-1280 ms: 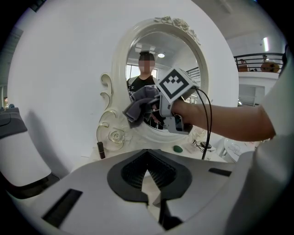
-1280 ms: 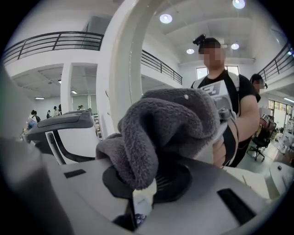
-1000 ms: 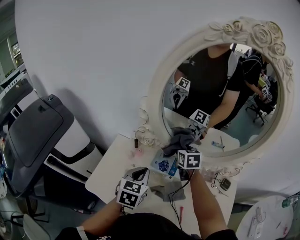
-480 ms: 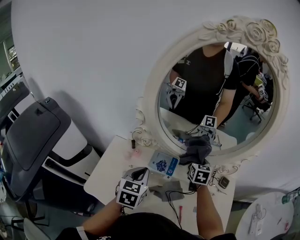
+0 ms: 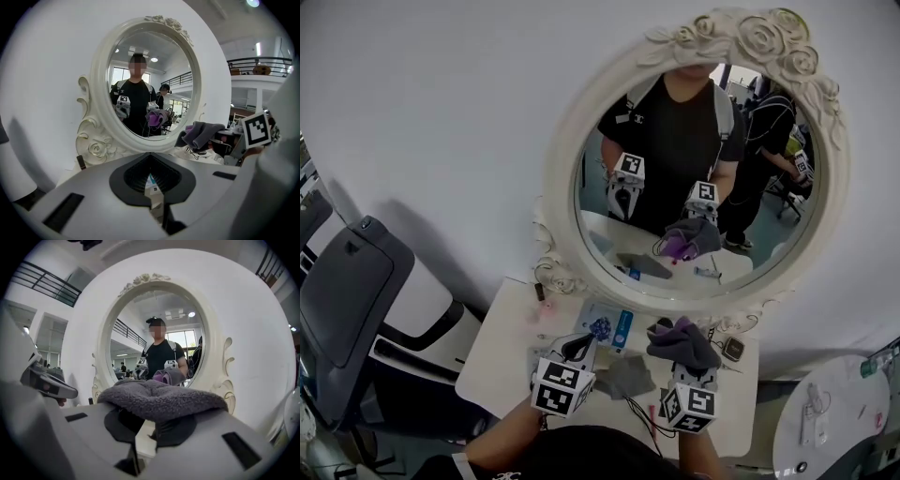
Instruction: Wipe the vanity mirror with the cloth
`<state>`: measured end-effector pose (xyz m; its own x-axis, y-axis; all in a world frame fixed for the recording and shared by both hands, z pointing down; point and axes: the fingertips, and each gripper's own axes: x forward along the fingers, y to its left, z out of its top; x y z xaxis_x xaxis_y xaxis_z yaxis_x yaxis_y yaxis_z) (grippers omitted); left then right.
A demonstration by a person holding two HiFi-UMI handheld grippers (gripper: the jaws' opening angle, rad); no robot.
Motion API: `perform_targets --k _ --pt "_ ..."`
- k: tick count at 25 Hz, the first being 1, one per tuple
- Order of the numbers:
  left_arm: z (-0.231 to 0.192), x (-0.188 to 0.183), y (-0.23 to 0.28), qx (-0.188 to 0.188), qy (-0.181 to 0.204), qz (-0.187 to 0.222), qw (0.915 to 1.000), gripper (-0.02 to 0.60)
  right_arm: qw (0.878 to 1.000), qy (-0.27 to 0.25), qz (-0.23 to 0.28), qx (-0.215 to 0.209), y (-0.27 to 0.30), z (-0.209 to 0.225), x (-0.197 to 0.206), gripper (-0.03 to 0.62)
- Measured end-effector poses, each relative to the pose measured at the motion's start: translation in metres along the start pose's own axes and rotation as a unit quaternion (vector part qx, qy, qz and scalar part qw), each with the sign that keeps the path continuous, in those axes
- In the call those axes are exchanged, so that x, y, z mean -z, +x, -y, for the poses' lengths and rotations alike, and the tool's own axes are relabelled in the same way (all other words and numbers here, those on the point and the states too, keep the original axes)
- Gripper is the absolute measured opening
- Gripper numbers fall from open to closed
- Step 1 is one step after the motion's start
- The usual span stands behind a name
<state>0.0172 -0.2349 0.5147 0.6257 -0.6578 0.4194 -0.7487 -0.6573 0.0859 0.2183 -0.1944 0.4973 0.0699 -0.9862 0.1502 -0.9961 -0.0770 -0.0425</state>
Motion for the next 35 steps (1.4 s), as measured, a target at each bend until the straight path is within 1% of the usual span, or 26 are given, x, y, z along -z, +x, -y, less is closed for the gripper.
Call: perform_targets --k 2,4,7,12,16,19,21,25,28,32,33,35 --pt "0.01 -0.001 0.005 0.012 0.006 0.0 0.9999 0.006 1.0 -0.014 0.018 0.014 -0.017 -0.004 -0.005 0.049" --pt "0.018 -0.002 0.009 0.023 0.012 -0.001 0.9997 0.006 0.999 -0.014 0.027 0.018 -0.026 -0.006 -0.009 0.049" --pt "0.029 -0.001 0.015 0.039 0.018 -0.005 0.9991 0.006 1.0 -0.001 0.016 0.006 -0.03 -0.008 -0.006 0.048" --pt "0.045 -0.002 0.019 0.054 0.028 -0.002 0.9981 0.006 1.0 -0.017 0.007 0.001 -0.031 -0.007 -0.002 0.044" --pt "0.049 0.002 0.017 0.057 0.03 -0.005 0.9979 0.006 0.999 -0.038 -0.002 -0.004 -0.026 -0.013 0.001 0.044" --pt "0.051 0.006 0.016 0.059 0.03 -0.009 0.9978 0.006 1.0 -0.027 -0.004 -0.005 -0.024 -0.017 0.001 0.043" --pt "0.052 0.006 0.015 0.058 0.03 -0.01 0.9978 0.006 1.0 -0.017 -0.003 -0.014 -0.024 -0.021 0.0 0.041" --pt "0.051 0.004 0.014 0.057 0.03 -0.007 0.9979 0.006 0.999 -0.022 0.001 -0.03 -0.024 -0.029 -0.002 0.041" --pt "0.05 0.005 0.013 0.057 0.03 -0.008 0.9979 0.006 0.998 -0.044 0.008 -0.034 -0.024 -0.032 -0.002 0.041" --pt "0.051 0.007 0.013 0.058 0.031 -0.01 0.9978 0.006 0.996 -0.08 0.014 -0.024 -0.026 -0.035 -0.001 0.041" --pt "0.051 0.007 0.013 0.058 0.032 -0.01 0.9977 0.006 0.996 -0.084 0.014 -0.026 -0.026 -0.036 -0.001 0.041" --pt "0.052 0.006 0.014 0.059 0.034 -0.01 0.9976 0.006 0.996 -0.076 0.007 -0.035 -0.025 -0.038 0.001 0.041"
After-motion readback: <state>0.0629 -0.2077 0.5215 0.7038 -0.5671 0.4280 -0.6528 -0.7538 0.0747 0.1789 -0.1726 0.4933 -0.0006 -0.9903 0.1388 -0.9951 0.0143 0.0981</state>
